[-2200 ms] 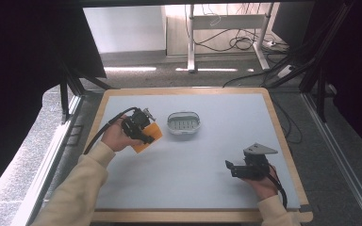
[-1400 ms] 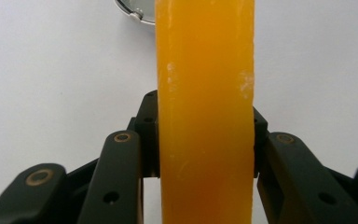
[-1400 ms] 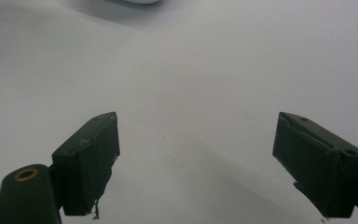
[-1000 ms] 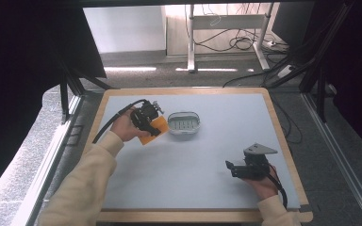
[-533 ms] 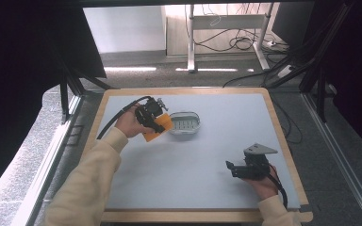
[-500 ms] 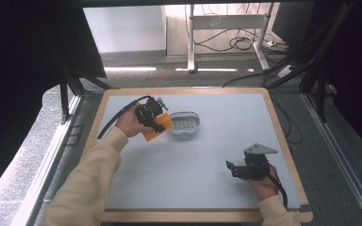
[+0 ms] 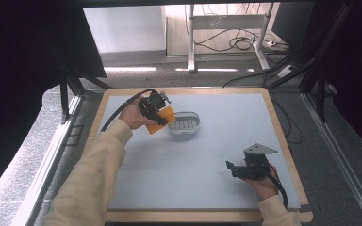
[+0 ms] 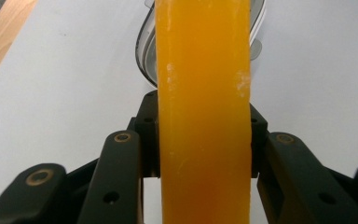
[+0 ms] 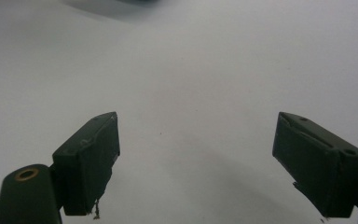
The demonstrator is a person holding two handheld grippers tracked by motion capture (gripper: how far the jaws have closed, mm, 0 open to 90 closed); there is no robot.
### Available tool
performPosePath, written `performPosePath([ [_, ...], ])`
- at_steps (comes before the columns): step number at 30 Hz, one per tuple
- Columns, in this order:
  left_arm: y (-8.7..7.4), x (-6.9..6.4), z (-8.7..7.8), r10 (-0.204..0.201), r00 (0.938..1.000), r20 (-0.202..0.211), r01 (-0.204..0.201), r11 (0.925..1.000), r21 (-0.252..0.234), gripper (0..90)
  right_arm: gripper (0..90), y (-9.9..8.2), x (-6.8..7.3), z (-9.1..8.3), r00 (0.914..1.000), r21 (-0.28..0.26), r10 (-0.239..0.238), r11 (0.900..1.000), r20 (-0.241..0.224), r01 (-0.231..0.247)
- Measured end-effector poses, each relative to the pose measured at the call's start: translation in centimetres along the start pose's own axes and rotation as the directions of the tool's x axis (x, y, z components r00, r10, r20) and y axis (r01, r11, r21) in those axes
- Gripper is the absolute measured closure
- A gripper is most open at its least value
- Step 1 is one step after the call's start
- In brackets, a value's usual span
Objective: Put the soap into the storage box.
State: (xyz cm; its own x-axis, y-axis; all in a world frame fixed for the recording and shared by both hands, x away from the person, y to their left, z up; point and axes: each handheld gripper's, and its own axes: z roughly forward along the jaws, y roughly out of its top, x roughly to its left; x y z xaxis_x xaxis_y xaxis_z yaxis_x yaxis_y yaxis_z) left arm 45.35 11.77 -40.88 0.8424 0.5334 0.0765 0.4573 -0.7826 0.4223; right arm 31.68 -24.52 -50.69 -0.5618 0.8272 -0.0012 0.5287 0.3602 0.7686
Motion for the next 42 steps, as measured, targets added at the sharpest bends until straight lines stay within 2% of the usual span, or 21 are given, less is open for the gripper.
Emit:
performPosePath([
  [2,0.1,0.2,0.2,-0.002,0.9999,0.011,0.003,1.0,-0.009,62.0,15.4,0.0,0.0,0.0,1.0,0.001,-0.001,1.0,-0.001,0.001],
  [7,0.7,0.4,0.8,0.01,0.9999,0.002,-0.011,0.9999,0.011,62.1,15.4,0.0,0.0,0.0,1.0,0.001,-0.002,1.0,0.0,0.002],
  [10,1.0,0.4,0.9,0.019,0.9998,0.001,-0.019,0.9998,0.008,62.0,15.4,0.0,0.0,0.1,1.0,0.002,-0.003,1.0,0.0,0.003],
  [13,1.6,0.4,1.2,0.026,0.9994,0.024,-0.026,0.9996,-0.014,62.0,15.4,0.0,-0.1,0.0,1.0,0.002,-0.002,1.0,0.001,0.002],
  [19,2.5,0.4,1.6,0.046,0.9987,0.023,-0.046,0.9989,-0.007,62.1,15.4,0.0,0.0,0.0,1.0,0.004,-0.005,1.0,0.0,0.005],
  [23,3.2,0.3,1.8,0.069,0.9974,0.022,-0.068,0.9976,-0.012,62.1,15.4,0.0,-0.1,0.0,1.0,0.004,-0.006,1.0,0.0,0.006],
  [25,3.6,0.2,2.1,0.077,0.9962,0.04,-0.076,0.9968,-0.021,62.1,15.4,0.0,-0.1,0.0,1.0,0.003,-0.006,1.0,0.0,0.006],
  [29,4.2,-0.1,2.5,0.098,0.9944,0.039,-0.098,0.9951,-0.013,62.0,15.4,0.0,-0.1,0.0,1.0,0.003,-0.007,1.0,0.0,0.007],
  [42,5.6,-0.2,3.5,0.136,0.9897,0.045,-0.136,0.9907,-0.014,62.1,15.4,-0.1,-0.1,0.1,1.0,0.008,-0.004,1.0,-0.001,0.004],
])
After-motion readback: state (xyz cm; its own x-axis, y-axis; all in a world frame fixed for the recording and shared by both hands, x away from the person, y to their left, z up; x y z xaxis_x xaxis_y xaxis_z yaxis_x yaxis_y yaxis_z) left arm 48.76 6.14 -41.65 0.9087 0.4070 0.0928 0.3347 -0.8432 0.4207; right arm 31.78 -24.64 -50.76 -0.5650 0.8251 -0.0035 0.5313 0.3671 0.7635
